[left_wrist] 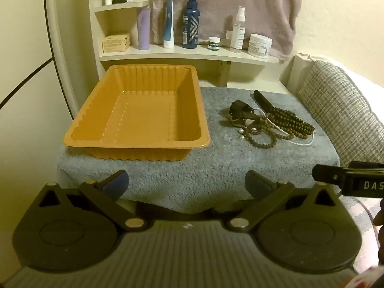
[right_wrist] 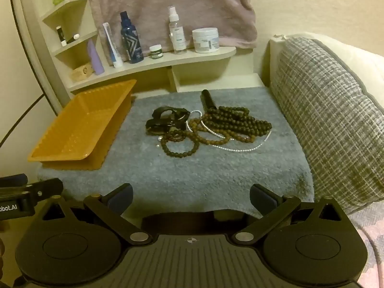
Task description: Organize jewelry
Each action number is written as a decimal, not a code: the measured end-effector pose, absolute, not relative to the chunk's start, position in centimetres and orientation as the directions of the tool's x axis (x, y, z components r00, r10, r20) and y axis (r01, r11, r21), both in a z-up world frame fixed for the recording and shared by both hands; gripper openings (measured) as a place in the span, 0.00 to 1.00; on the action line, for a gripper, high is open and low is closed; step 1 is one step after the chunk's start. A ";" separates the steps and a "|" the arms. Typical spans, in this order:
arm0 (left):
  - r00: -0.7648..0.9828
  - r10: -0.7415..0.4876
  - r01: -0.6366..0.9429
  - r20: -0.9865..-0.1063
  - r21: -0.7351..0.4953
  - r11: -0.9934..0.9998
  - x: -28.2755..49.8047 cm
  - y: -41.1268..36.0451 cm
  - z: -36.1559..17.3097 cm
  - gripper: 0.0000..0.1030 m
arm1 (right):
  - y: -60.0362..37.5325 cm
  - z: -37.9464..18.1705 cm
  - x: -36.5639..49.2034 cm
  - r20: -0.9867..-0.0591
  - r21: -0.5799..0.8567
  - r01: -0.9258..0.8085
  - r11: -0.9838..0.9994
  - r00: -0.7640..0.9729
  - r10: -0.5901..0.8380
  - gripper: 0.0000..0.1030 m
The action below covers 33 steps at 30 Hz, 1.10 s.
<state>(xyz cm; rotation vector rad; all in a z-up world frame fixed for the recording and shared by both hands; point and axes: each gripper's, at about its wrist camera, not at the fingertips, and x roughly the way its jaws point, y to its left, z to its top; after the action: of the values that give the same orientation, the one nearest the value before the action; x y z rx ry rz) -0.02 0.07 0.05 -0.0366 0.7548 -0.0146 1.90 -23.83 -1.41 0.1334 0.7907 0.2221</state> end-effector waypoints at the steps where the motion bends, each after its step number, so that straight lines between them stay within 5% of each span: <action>1: 0.729 -0.028 0.003 -0.684 -0.038 0.999 0.0 0.0 0.1 0.99 | -23.9 -1.4 1.9 -0.690 0.201 -0.148 0.968 0.681 0.247 1.00; 33: 0.741 -0.034 -0.009 -0.671 -0.061 0.998 -0.3 0.7 0.3 0.99 | -23.4 -1.4 2.0 -0.691 0.194 -0.155 0.969 0.679 0.247 1.00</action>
<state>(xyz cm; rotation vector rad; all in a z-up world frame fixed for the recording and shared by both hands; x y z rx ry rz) -0.30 0.73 0.28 -0.0612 0.7361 -0.0135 2.04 -23.38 -1.41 0.1228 0.7930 0.2264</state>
